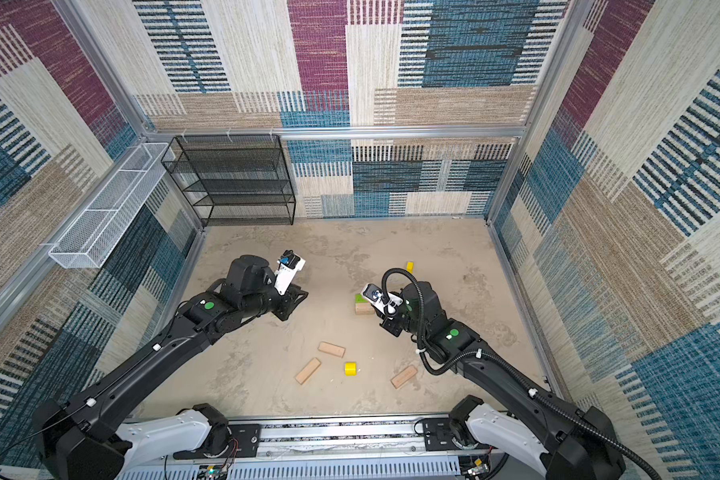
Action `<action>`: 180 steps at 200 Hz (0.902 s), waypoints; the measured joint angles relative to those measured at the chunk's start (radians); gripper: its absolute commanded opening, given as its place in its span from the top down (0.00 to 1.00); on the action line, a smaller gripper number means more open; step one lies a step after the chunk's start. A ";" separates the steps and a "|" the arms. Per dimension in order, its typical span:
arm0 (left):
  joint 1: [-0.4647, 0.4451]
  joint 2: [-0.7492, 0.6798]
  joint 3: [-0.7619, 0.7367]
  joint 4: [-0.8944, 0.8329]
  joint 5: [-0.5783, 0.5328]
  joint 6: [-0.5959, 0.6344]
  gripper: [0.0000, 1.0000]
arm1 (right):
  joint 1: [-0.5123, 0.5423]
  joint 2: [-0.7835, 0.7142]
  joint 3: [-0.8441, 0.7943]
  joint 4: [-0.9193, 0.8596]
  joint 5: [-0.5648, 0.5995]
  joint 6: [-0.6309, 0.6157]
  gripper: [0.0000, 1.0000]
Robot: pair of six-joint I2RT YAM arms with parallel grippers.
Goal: Build the wood block tower
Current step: 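Lift the plank with the right gripper and carry it toward the green block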
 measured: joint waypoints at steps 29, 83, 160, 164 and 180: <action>0.000 0.001 0.000 0.000 0.000 0.000 0.68 | -0.001 0.003 0.001 0.003 0.045 0.049 1.00; 0.000 0.026 0.015 -0.001 -0.001 -0.016 0.68 | -0.002 0.034 0.026 0.023 0.082 0.199 1.00; 0.000 0.105 0.067 -0.056 -0.001 -0.022 0.68 | -0.002 0.185 0.156 0.027 0.082 0.508 1.00; 0.000 0.108 0.067 -0.058 -0.001 -0.022 0.68 | -0.002 0.198 0.167 0.021 0.089 0.524 1.00; 0.000 0.111 0.069 -0.068 -0.009 -0.022 0.68 | 0.000 0.252 0.213 -0.006 0.118 0.600 1.00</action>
